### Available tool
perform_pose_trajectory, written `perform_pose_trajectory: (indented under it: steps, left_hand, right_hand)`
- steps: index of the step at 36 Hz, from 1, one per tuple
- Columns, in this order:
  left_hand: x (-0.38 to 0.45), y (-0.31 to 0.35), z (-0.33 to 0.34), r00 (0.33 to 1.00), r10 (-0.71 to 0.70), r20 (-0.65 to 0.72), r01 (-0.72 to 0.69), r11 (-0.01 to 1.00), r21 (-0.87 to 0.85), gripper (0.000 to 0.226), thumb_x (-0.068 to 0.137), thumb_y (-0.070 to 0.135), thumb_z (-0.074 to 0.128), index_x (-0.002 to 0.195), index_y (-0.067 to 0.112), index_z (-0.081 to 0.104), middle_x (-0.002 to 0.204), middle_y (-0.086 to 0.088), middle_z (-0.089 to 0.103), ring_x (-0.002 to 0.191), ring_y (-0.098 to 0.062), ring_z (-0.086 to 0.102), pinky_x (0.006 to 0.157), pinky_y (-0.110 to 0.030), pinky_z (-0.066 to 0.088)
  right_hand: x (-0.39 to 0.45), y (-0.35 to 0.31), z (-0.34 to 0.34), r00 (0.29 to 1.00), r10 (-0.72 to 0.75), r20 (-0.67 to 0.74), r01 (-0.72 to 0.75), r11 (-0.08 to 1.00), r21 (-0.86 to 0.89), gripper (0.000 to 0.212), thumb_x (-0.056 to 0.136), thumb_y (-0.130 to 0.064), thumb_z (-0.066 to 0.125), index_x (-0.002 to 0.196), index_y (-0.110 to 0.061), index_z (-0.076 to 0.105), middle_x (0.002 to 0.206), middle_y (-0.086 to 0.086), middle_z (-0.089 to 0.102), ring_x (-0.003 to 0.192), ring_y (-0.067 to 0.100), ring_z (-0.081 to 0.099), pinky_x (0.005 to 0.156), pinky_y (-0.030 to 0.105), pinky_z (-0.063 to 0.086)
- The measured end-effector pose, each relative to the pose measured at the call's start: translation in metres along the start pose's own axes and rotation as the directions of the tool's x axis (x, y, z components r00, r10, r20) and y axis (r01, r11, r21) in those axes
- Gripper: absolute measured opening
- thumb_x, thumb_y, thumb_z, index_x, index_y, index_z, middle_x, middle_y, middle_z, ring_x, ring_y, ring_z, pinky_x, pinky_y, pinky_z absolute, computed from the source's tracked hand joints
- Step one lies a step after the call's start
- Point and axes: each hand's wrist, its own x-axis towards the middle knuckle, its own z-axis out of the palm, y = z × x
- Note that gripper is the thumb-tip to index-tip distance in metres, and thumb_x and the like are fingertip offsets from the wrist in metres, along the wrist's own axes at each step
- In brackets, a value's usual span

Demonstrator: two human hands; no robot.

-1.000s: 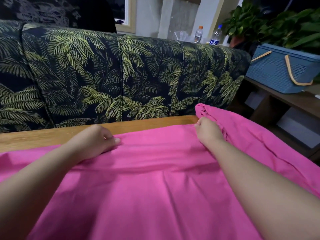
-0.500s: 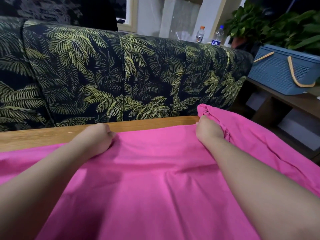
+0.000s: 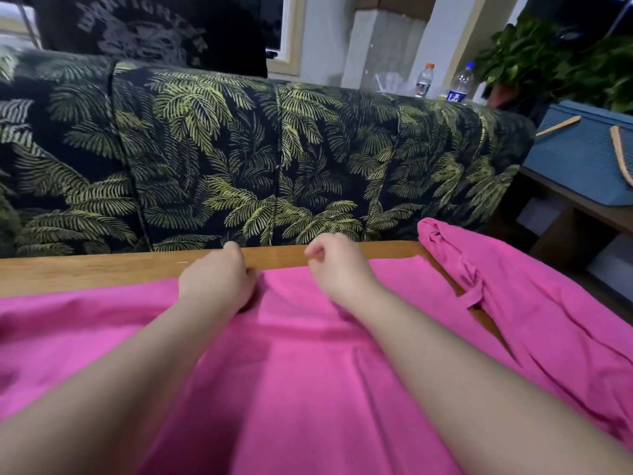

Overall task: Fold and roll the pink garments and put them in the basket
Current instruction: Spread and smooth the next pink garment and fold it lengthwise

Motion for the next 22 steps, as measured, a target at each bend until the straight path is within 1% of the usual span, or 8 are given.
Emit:
perform_pose_trajectory:
  steps: [3,5,7,11,14,16,19,22]
  left_hand:
    - [0.002,-0.005,-0.001,1.0,0.018,0.019,-0.017,1.0,-0.025,0.035,0.092,0.045,0.052,0.091,0.014,0.036,0.107,-0.014,0.064,0.101,-0.036,0.061,0.071,-0.036,0.039]
    - [0.005,-0.015,-0.006,0.995,0.057,0.083,-0.056,0.998,-0.015,0.036,0.091,0.049,0.052,0.097,0.015,0.041,0.107,-0.011,0.062,0.103,-0.034,0.059,0.078,-0.037,0.043]
    - [0.01,-0.033,-0.017,0.979,0.104,0.176,-0.106,0.994,0.0,0.04,0.089,0.056,0.054,0.102,0.019,0.046,0.097,-0.004,0.057,0.101,-0.031,0.058,0.083,-0.037,0.046]
    - [0.01,-0.086,-0.039,0.947,0.166,0.277,-0.155,0.986,-0.061,0.038,0.078,0.058,0.067,0.083,0.025,0.049,0.073,0.005,0.054,0.071,-0.018,0.053,0.065,-0.027,0.042]
    - [-0.001,-0.127,-0.053,0.941,0.167,0.296,-0.124,0.979,-0.159,0.03,0.078,0.047,0.072,0.073,0.024,0.053,0.068,0.003,0.055,0.059,-0.011,0.047,0.053,-0.024,0.036]
    - [-0.01,-0.152,-0.061,0.942,0.159,0.295,-0.107,0.977,-0.186,0.03,0.081,0.044,0.071,0.069,0.02,0.058,0.06,0.005,0.051,0.052,-0.006,0.041,0.045,-0.016,0.031]
    - [-0.024,-0.181,-0.072,0.936,0.181,0.301,-0.104,0.962,-0.254,0.031,0.083,0.043,0.067,0.067,0.016,0.064,0.054,0.006,0.051,0.045,-0.001,0.042,0.049,-0.017,0.036]
    - [-0.038,-0.194,-0.082,0.931,0.203,0.305,-0.075,0.921,-0.382,0.021,0.085,0.036,0.066,0.076,0.017,0.067,0.05,0.012,0.056,0.04,0.004,0.044,0.044,-0.012,0.036]
  right_hand:
    - [-0.01,-0.017,0.033,0.998,0.042,0.057,-0.05,0.986,0.159,0.021,0.091,-0.009,0.054,0.104,-0.014,0.07,0.114,0.006,0.065,0.107,0.023,0.059,0.097,0.031,0.043]
    - [-0.017,-0.016,0.045,0.999,0.03,0.045,-0.035,0.991,0.132,0.017,0.092,-0.018,0.058,0.102,-0.019,0.071,0.112,0.003,0.063,0.107,0.024,0.057,0.094,0.034,0.045]
    - [-0.023,-0.011,0.05,0.999,-0.025,0.022,0.024,0.998,0.065,0.017,0.092,-0.028,0.06,0.105,-0.023,0.069,0.113,0.0,0.06,0.109,0.022,0.052,0.094,0.031,0.042]
    - [-0.025,-0.01,0.048,0.996,-0.066,0.054,0.066,0.998,0.004,0.029,0.088,-0.047,0.061,0.111,-0.029,0.064,0.118,-0.004,0.056,0.115,0.018,0.046,0.098,0.029,0.037]
    - [-0.027,-0.013,0.049,0.994,-0.092,0.055,0.095,0.994,-0.056,0.037,0.087,-0.054,0.058,0.117,-0.032,0.061,0.12,-0.004,0.052,0.118,0.019,0.043,0.099,0.029,0.033]
    - [-0.029,-0.015,0.05,0.993,-0.103,0.055,0.108,0.989,-0.097,0.04,0.087,-0.06,0.054,0.12,-0.036,0.058,0.12,-0.005,0.05,0.117,0.018,0.041,0.098,0.029,0.032]
    - [-0.031,-0.017,0.05,0.993,-0.101,0.059,0.108,0.987,-0.123,0.04,0.088,-0.062,0.05,0.121,-0.041,0.056,0.118,-0.004,0.047,0.116,0.018,0.041,0.098,0.03,0.032]
    - [-0.032,-0.018,0.049,0.992,-0.094,0.079,0.105,0.984,-0.147,0.039,0.088,-0.06,0.05,0.123,-0.043,0.055,0.118,-0.004,0.045,0.117,0.018,0.039,0.098,0.031,0.031]
